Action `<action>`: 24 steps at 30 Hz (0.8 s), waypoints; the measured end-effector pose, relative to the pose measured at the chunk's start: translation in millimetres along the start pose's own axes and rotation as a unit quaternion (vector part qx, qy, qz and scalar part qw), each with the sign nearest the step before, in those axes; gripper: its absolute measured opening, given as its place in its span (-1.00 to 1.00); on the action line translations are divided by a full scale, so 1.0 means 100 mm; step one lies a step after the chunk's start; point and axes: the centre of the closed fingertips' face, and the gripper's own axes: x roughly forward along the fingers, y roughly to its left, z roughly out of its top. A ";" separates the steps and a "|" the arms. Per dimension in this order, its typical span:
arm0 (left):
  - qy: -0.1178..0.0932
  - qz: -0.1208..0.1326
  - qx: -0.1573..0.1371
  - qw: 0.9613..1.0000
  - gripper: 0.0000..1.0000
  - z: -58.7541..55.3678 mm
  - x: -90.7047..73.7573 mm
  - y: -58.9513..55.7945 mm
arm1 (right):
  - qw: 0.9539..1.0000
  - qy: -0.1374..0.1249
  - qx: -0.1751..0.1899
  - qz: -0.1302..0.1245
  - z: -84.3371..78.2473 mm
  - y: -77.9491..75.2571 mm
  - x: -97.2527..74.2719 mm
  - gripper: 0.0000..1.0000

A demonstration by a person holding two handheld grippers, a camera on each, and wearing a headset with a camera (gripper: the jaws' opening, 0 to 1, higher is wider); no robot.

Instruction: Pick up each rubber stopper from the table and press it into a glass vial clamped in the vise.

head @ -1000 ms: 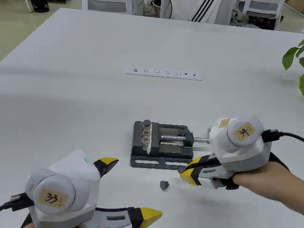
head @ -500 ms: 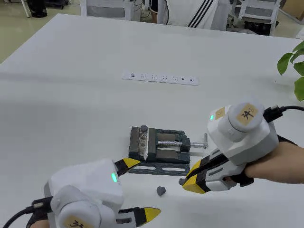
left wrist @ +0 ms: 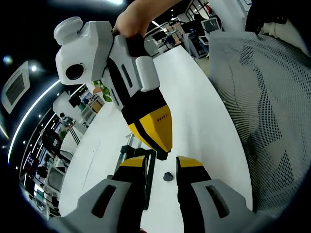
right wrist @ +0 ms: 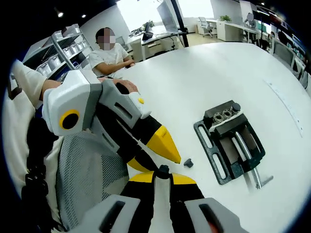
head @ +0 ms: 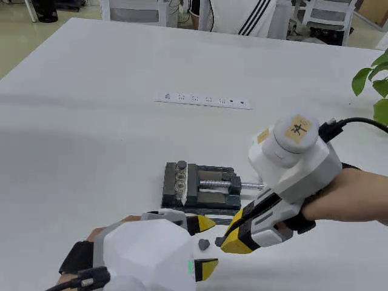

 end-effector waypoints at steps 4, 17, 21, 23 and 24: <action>-0.002 0.003 0.003 1.000 -0.70 0.01 -0.01 0.03 | 1.000 -0.003 0.004 0.005 0.02 0.02 0.01 -0.87; -0.005 -0.002 0.023 1.000 -0.87 0.01 -0.01 0.04 | 1.000 -0.010 0.019 0.009 0.04 -0.01 0.02 -0.87; -0.006 -0.003 0.026 1.000 -0.87 0.01 -0.02 0.04 | 1.000 -0.008 0.017 0.008 0.04 -0.01 0.03 -0.87; -0.006 -0.004 0.036 0.999 -0.87 0.02 -0.01 0.03 | 1.000 -0.008 0.019 0.010 0.04 -0.01 0.02 -0.87; -0.006 -0.004 0.039 0.999 -0.87 0.02 -0.01 0.03 | 1.000 -0.007 0.020 0.011 0.04 -0.02 0.02 -0.87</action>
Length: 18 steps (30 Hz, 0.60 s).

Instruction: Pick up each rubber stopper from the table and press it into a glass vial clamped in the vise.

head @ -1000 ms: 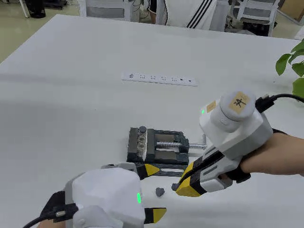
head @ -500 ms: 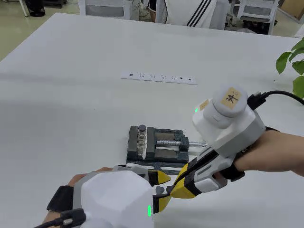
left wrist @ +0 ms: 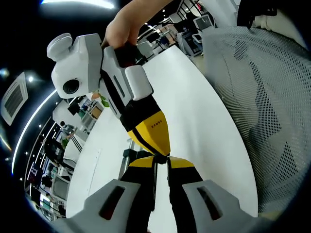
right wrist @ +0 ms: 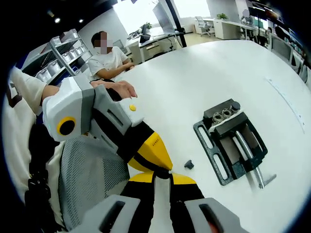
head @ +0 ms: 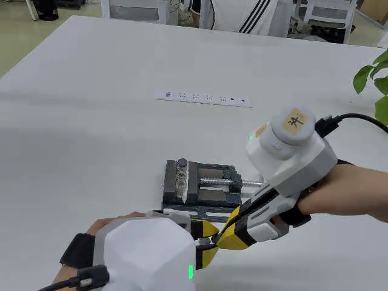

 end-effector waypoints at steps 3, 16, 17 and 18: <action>-0.002 -0.004 0.011 1.000 -0.87 0.01 0.00 -0.01 | 1.000 0.001 0.008 0.007 -0.01 -0.01 -0.01 -0.87; 0.007 -0.023 0.080 0.997 -0.88 0.03 0.01 -0.06 | 0.999 0.002 0.035 0.035 -0.04 0.05 -0.01 -0.87; 0.006 -0.025 0.075 0.997 -0.88 0.03 0.01 -0.06 | 0.999 0.003 0.033 0.036 -0.05 0.05 -0.01 -0.87; 0.005 -0.024 0.072 0.997 -0.88 0.03 0.01 -0.06 | 0.999 0.003 0.032 0.036 -0.05 0.06 -0.01 -0.87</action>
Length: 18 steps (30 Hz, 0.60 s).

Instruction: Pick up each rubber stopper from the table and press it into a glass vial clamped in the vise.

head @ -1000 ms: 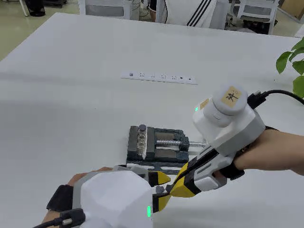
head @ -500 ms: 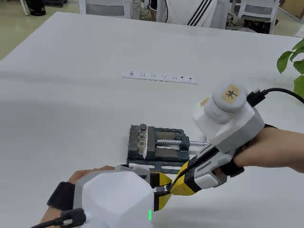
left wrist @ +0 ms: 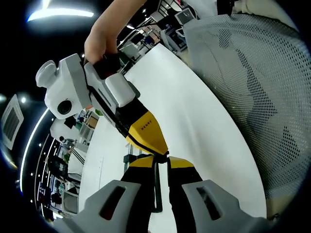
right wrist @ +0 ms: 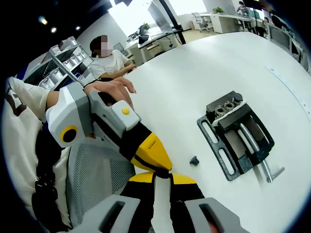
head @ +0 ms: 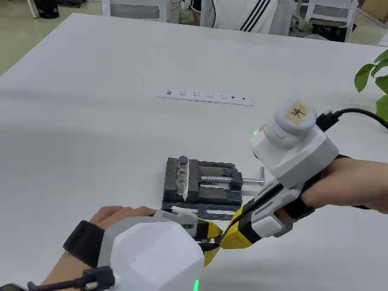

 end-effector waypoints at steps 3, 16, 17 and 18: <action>-0.002 0.001 -0.017 1.000 -0.89 -0.01 -0.01 0.00 | 1.000 -0.003 -0.004 0.000 0.00 0.01 0.01 -0.86; -0.035 0.004 -0.186 0.982 -0.89 -0.09 -0.03 0.03 | 0.994 -0.030 -0.104 -0.028 0.14 0.00 -0.03 -0.68; -0.039 0.006 -0.203 0.978 -0.89 -0.10 -0.04 0.04 | 0.993 -0.033 -0.108 -0.028 0.15 0.01 -0.03 -0.65; -0.046 0.008 -0.231 0.972 -0.89 -0.11 -0.04 0.06 | 0.992 -0.035 -0.117 -0.030 0.16 0.01 -0.04 -0.62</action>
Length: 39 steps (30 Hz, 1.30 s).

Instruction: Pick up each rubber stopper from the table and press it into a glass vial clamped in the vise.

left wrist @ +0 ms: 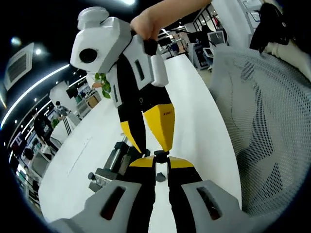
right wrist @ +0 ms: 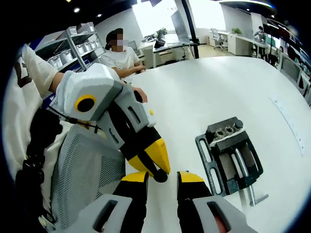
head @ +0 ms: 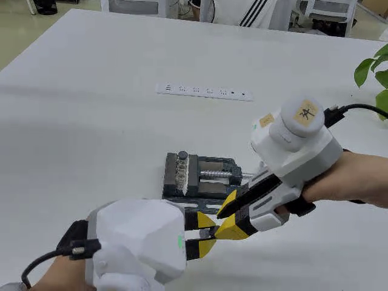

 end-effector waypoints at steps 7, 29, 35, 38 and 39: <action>-0.044 0.015 -0.145 0.988 -0.89 -0.09 -0.09 0.18 | 0.995 -0.006 -0.100 -0.014 0.05 0.05 -0.03 -0.48; -0.100 -0.026 -0.196 0.975 -0.89 0.06 -0.24 0.04 | 0.986 -0.016 -0.167 0.001 0.17 0.12 -0.01 -0.66; -0.105 -0.030 -0.197 0.974 -0.89 0.10 -0.23 0.04 | 0.985 -0.012 -0.170 0.010 0.14 0.14 0.00 -0.72; -0.106 -0.032 -0.195 0.974 -0.89 0.13 -0.22 0.04 | 0.985 -0.010 -0.174 0.011 0.14 0.14 0.01 -0.73; -0.106 -0.032 -0.195 0.975 -0.89 0.13 -0.22 0.04 | 0.985 -0.010 -0.175 0.010 0.14 0.14 0.01 -0.74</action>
